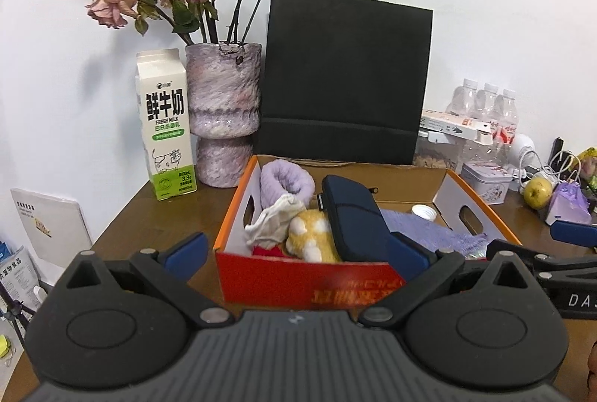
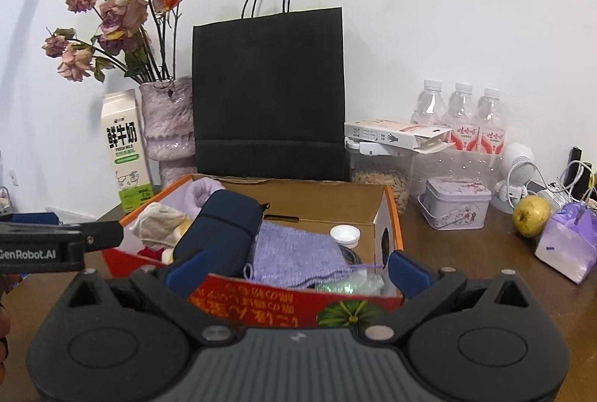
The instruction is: Organize objects
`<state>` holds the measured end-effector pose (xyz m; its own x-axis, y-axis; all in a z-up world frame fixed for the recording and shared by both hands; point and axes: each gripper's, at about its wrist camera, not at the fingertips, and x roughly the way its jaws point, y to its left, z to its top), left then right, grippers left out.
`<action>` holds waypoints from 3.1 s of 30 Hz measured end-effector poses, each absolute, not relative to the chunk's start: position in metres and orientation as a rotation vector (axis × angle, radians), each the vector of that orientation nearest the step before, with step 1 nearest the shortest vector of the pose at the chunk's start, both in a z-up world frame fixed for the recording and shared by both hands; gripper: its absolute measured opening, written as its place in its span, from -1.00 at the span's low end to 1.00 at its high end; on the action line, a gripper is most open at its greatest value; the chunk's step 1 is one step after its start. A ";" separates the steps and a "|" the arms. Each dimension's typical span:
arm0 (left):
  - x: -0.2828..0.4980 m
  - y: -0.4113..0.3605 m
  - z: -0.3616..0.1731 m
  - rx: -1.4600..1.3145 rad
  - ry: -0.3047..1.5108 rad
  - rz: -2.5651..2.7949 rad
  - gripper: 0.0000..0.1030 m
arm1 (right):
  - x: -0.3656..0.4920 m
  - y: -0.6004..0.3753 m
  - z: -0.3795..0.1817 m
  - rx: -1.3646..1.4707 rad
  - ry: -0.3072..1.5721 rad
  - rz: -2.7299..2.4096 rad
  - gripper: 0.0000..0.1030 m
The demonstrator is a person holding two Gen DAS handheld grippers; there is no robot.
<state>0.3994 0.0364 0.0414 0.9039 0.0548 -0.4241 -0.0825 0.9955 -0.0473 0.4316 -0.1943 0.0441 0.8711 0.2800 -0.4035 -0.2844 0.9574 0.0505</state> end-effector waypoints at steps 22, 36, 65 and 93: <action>0.269 0.033 0.045 -0.064 0.456 0.022 1.00 | 0.306 -0.217 0.047 -0.017 0.436 0.304 1.00; 0.192 0.018 0.037 -0.037 0.466 0.012 1.00 | 0.229 -0.232 0.040 -0.025 0.456 0.315 1.00; 0.117 0.009 0.025 -0.055 0.483 0.020 1.00 | 0.154 -0.248 0.037 -0.021 0.454 0.330 1.00; 0.115 0.007 0.027 -0.051 0.484 0.024 1.00 | 0.152 -0.249 0.037 -0.021 0.452 0.330 1.00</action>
